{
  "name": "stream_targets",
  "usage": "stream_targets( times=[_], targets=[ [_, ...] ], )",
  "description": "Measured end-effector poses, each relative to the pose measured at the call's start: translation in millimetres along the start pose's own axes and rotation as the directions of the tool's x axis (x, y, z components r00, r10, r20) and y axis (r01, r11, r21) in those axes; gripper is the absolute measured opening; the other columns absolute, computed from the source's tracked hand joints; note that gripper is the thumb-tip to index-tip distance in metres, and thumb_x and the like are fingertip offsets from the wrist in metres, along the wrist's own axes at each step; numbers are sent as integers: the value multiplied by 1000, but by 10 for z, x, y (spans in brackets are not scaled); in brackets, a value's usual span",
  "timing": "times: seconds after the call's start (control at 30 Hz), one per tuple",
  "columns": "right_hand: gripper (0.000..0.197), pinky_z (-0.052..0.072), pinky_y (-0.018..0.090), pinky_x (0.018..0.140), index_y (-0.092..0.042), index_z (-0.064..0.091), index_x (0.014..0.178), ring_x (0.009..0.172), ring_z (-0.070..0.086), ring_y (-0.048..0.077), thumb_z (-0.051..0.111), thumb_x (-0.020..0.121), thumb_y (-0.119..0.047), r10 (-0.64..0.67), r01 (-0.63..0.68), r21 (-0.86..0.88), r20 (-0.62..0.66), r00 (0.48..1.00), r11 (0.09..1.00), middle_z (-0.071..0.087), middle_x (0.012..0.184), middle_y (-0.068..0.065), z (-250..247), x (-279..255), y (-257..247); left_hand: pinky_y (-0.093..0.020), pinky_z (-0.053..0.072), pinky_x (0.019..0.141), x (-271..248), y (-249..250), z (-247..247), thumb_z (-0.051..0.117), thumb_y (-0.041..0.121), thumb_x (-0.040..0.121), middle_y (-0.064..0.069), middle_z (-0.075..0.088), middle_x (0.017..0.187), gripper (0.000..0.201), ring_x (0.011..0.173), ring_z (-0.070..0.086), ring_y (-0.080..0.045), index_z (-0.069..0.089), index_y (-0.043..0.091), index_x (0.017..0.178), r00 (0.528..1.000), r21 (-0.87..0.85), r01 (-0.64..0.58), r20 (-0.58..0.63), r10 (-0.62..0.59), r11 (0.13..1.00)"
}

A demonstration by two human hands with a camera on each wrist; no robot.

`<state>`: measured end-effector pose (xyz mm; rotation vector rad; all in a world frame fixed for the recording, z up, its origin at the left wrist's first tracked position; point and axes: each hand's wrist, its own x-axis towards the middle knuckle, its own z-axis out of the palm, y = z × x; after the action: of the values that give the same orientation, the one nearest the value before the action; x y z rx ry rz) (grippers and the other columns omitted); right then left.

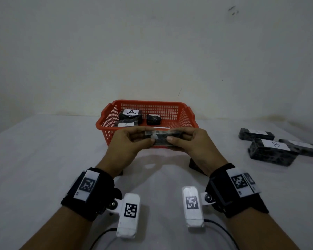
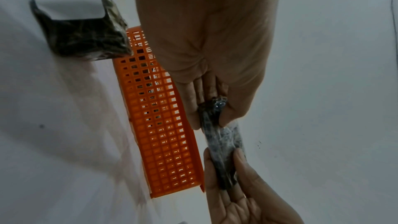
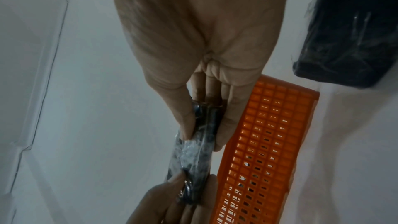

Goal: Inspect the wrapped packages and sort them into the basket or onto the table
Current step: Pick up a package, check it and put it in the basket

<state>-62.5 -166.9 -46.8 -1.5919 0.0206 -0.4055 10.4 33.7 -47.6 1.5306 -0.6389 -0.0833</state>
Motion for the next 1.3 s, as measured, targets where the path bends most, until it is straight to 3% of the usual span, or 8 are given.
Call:
stream_targets(
  times=[0.2,0.37,0.57,0.8,0.93,1.03,1.13,1.3],
  targets=[
    [35,62,41,93,-3,73,120,108,76,29,71,94,-26,100,-107,96,79,992,990,78,117,13,17,12,-15,-15,59,75,-10,35,-38,76,0,85,10,79,101,31,98,76,-5,75,25,103,998,47,-59,1,59,997],
    [29,61,36,93,2,74,118,107,76,29,74,92,-12,82,-87,135,45,996,987,78,115,15,10,10,47,-18,60,82,-17,24,-16,75,7,87,11,77,110,33,105,73,-3,73,23,115,998,42,-19,53,17,999],
    [31,58,44,101,4,72,118,110,75,34,76,88,0,36,-38,132,21,999,991,77,115,21,-14,26,84,-24,60,92,-13,8,-4,76,12,88,1,78,113,34,104,75,-10,74,14,122,1000,51,-13,29,11,999],
    [35,61,31,95,-3,74,118,106,77,23,80,84,-2,-46,46,18,13,999,999,80,111,11,-25,-5,54,-17,60,84,-21,29,-29,79,12,84,7,79,111,38,103,74,-4,73,18,121,998,20,-8,55,6,1000],
    [45,63,36,92,-5,68,124,109,76,26,81,81,-11,50,-62,147,85,995,987,78,117,11,23,1,49,-17,59,85,-24,31,-36,85,15,72,12,76,114,50,106,72,0,71,24,119,998,41,-55,23,54,998],
    [26,65,33,84,-2,71,119,102,78,25,70,94,-11,100,-110,206,58,993,972,80,112,12,52,-1,33,-22,60,87,-22,38,-45,84,15,70,11,74,118,55,111,71,-4,69,25,121,998,9,-42,55,41,999],
    [26,64,32,85,2,72,119,102,78,26,70,94,-4,71,-71,145,4,997,987,79,112,15,26,-4,62,-20,60,82,-15,32,-13,76,9,87,7,76,116,43,106,74,-6,68,23,127,995,1,23,94,-23,1000],
    [29,65,32,82,3,72,119,100,78,27,73,91,-4,58,-57,108,-5,998,993,79,110,16,26,-2,73,-20,61,72,-10,12,19,67,9,95,1,80,100,18,92,78,-12,76,16,109,1000,12,19,2,-19,1000]
  ],
)
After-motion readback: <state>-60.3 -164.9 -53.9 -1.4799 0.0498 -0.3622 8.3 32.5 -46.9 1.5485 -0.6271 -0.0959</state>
